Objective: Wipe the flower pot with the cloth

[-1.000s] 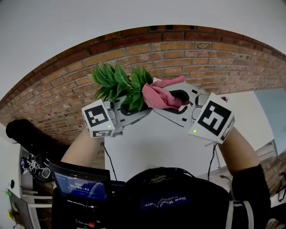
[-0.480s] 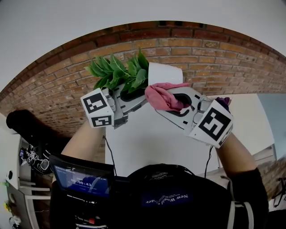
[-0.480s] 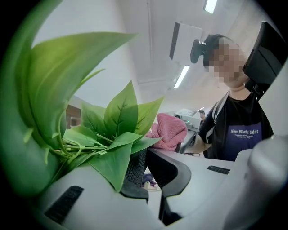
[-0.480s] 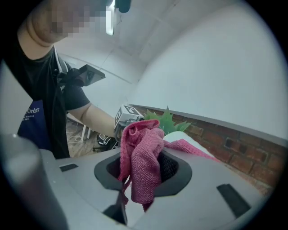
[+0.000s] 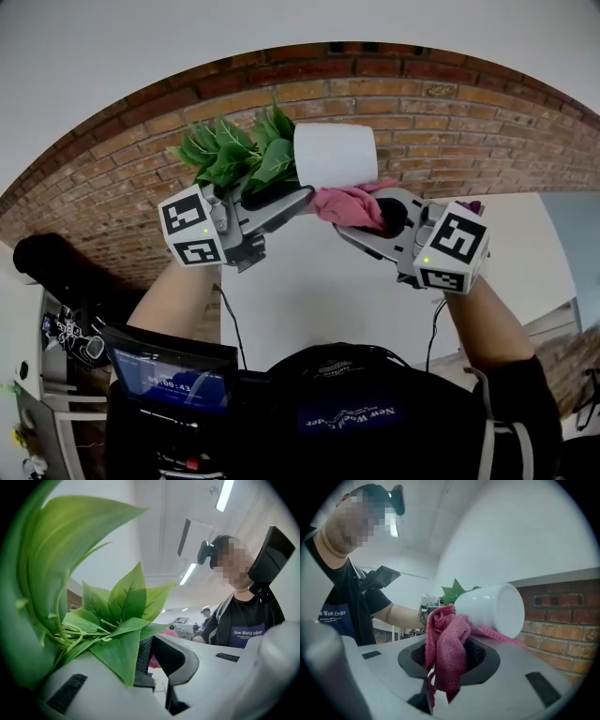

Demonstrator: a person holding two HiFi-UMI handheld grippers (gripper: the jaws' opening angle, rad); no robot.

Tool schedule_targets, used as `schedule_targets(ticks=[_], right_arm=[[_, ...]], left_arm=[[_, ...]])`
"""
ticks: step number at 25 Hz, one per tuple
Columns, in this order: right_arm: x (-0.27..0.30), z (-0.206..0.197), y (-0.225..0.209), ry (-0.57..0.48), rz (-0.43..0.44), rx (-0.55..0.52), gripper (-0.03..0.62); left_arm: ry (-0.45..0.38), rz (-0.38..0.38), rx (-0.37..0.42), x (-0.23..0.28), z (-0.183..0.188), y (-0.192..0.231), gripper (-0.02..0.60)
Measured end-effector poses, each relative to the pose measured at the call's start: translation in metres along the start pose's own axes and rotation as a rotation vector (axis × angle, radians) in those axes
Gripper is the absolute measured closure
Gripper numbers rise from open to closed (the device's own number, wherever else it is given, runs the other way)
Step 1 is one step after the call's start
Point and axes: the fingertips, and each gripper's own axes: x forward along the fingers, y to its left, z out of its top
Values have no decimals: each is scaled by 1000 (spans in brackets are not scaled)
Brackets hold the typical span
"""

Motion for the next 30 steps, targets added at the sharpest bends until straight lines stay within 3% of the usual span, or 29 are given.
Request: schedule_targets(ticks=[13, 23, 30], right_arm=[[-7, -22, -35, -5, -11, 190, 485], [-38, -5, -71, -225, 89, 522, 485], [-61, 13, -89, -355, 65, 603, 485]], left_arm=[[-7, -164, -10, 4, 15, -31, 575], [-11, -224, -40, 5, 20, -37, 575], [10, -226, -35, 0, 11, -42, 575]])
